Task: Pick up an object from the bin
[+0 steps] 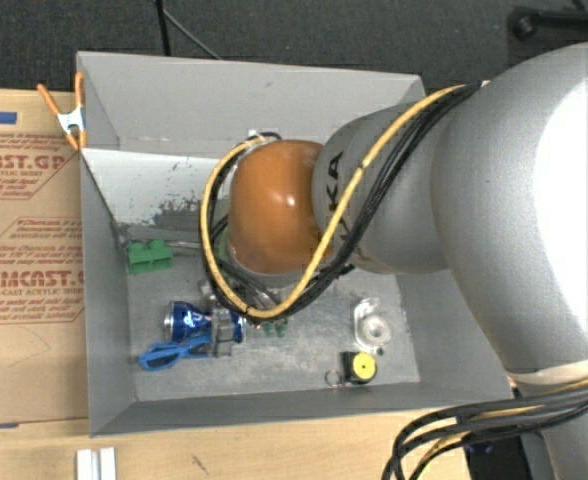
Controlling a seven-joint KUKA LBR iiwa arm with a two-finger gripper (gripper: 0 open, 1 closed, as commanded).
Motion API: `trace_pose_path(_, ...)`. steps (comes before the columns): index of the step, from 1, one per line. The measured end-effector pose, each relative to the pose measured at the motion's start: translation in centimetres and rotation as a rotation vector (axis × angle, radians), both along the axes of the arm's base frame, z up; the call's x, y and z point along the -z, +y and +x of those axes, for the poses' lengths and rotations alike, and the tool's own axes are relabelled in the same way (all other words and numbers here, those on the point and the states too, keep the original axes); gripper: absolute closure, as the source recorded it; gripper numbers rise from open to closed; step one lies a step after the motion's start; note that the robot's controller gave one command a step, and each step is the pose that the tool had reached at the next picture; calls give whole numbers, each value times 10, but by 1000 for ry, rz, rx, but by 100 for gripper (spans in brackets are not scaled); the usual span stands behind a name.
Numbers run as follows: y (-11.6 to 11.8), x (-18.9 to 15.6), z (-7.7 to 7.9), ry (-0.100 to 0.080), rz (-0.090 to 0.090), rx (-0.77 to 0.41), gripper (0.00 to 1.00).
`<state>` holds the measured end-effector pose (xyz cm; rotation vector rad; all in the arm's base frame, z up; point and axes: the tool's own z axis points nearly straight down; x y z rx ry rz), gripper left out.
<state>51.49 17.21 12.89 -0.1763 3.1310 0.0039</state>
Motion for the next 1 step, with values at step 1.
trace_pose_path(1,1,-26,1,2,-1,-1,100)
